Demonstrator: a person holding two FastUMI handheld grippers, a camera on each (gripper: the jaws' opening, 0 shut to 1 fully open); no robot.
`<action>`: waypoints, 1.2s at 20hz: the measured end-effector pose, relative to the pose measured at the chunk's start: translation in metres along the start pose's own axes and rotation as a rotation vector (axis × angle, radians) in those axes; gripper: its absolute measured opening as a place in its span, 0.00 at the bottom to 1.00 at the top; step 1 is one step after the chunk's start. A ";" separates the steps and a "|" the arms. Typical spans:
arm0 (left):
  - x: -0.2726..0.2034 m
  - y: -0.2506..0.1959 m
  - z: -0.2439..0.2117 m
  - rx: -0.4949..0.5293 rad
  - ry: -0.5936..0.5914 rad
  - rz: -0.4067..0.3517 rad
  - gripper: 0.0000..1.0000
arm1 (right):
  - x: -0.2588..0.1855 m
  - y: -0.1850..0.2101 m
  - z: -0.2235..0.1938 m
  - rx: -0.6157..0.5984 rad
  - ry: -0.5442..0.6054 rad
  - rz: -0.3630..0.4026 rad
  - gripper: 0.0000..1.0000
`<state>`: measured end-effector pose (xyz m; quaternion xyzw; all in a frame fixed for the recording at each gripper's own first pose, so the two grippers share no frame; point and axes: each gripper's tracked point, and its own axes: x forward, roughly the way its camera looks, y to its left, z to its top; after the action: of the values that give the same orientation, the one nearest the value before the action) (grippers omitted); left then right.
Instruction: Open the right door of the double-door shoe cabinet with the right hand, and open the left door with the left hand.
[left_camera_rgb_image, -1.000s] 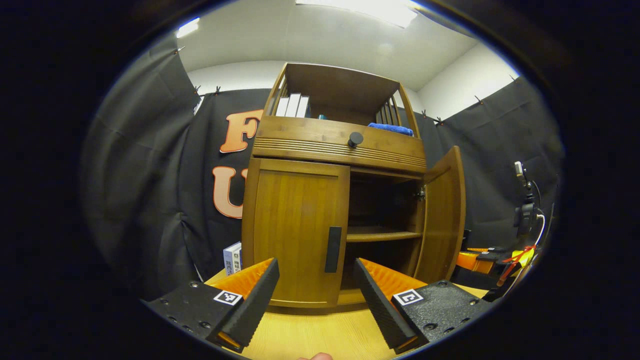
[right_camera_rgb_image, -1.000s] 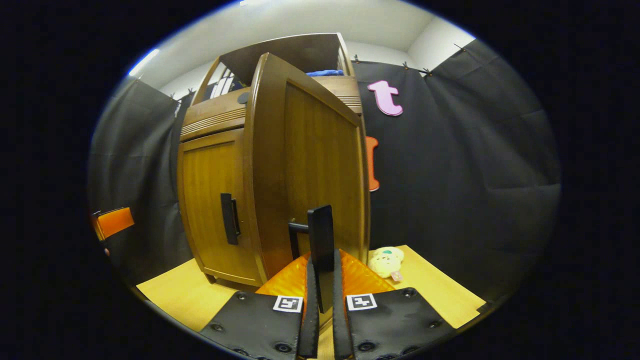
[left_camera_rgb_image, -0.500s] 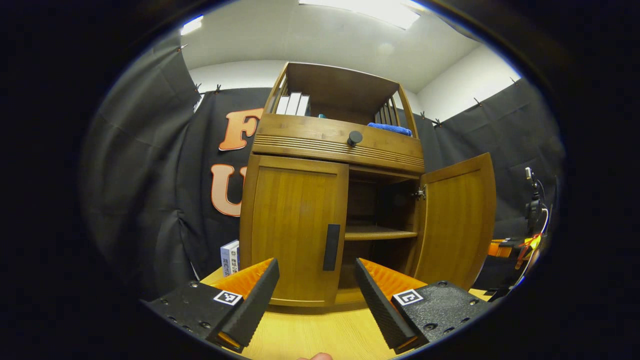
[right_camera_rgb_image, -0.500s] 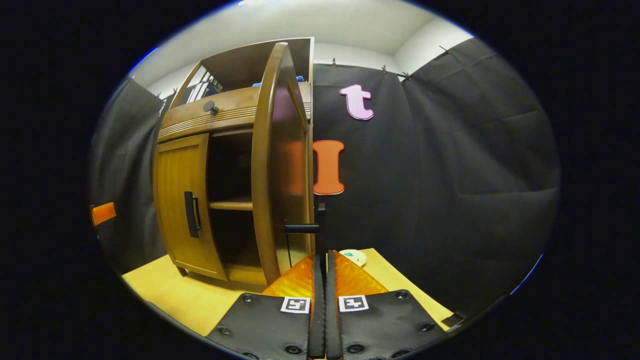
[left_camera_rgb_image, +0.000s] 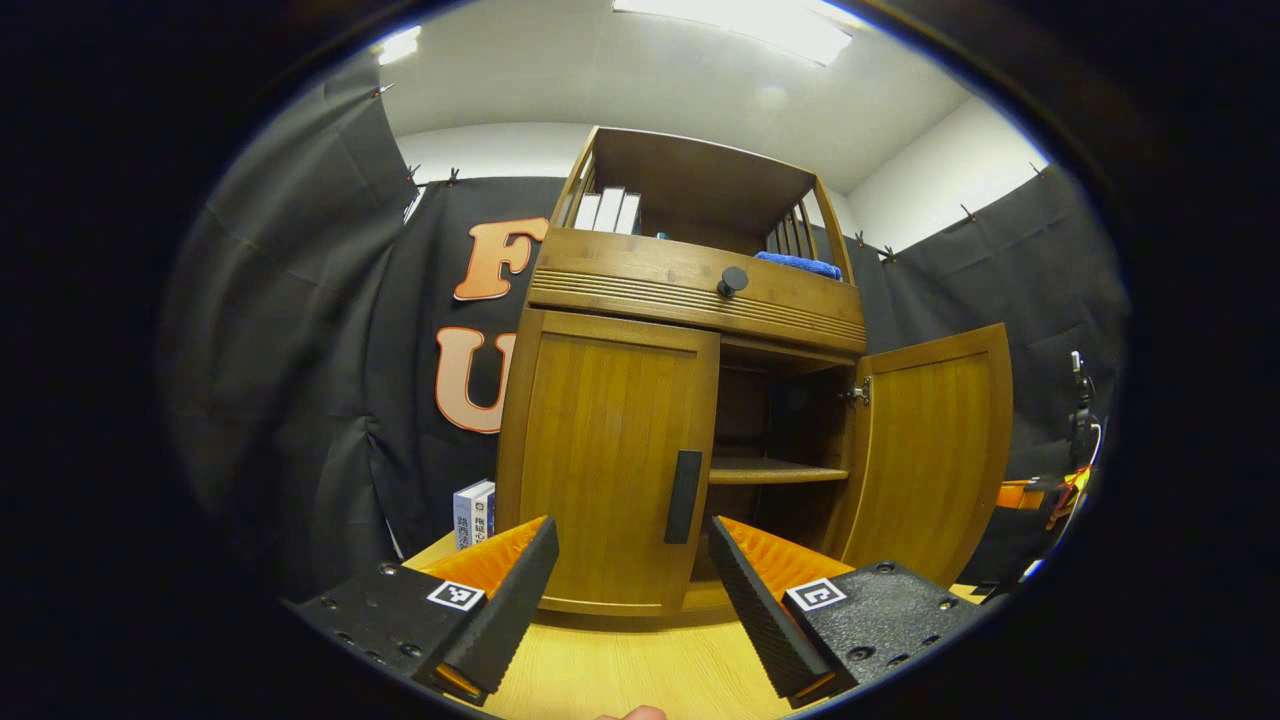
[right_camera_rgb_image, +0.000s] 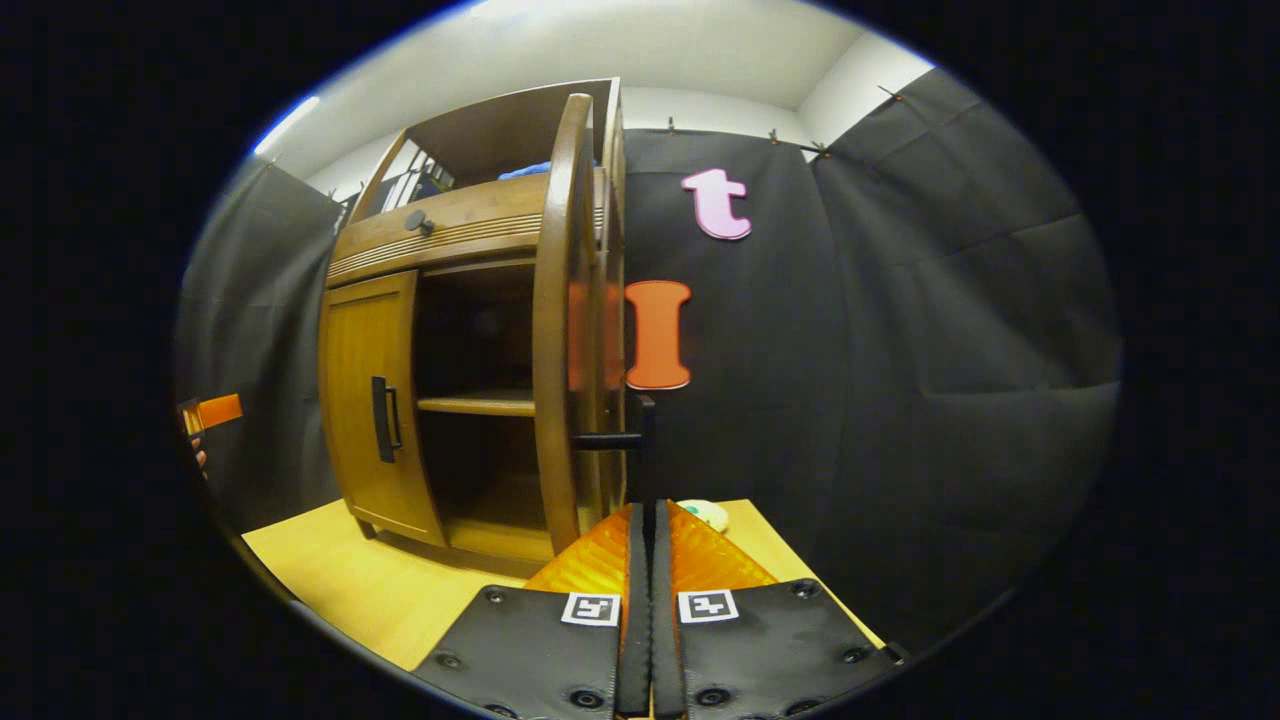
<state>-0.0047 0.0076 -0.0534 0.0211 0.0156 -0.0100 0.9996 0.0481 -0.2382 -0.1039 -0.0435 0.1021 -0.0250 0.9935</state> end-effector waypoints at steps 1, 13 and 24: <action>0.002 0.000 -0.002 -0.003 0.002 -0.003 0.95 | -0.010 -0.003 0.002 0.010 -0.003 -0.023 0.08; 0.050 -0.001 0.016 -0.094 -0.021 -0.035 0.92 | -0.080 0.037 0.079 0.020 -0.128 -0.202 0.08; 0.108 0.002 0.000 -0.101 0.010 -0.040 0.95 | -0.038 0.158 0.090 0.027 -0.123 -0.012 0.26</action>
<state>0.1036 0.0079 -0.0563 -0.0295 0.0213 -0.0292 0.9989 0.0354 -0.0716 -0.0231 -0.0319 0.0405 -0.0299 0.9982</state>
